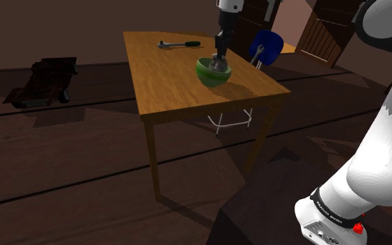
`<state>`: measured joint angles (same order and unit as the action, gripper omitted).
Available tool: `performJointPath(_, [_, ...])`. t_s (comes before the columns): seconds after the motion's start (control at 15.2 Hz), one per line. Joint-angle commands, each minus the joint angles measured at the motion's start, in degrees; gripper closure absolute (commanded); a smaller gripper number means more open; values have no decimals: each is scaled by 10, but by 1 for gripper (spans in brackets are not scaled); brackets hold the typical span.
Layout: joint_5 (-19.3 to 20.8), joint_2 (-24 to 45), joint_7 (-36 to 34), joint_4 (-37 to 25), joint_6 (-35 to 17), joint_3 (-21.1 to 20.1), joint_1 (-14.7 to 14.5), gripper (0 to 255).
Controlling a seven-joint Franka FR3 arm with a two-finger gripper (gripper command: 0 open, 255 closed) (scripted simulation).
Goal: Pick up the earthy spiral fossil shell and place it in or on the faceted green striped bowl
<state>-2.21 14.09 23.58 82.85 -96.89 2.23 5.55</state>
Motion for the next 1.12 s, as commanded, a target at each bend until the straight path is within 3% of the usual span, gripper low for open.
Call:
performJointPath(0.0, [0,-1,1,17,-16,0,0,255])
performJointPath(0.53, [0,-2,1,28,-26,0,0,255])
performJointPath(0.59, [0,-2,1,28,-26,0,0,0])
performJointPath(0.92, [0,-2,1,28,-26,0,0,0])
performJointPath(1.06, [0,2,1,-17,15,0,1,0])
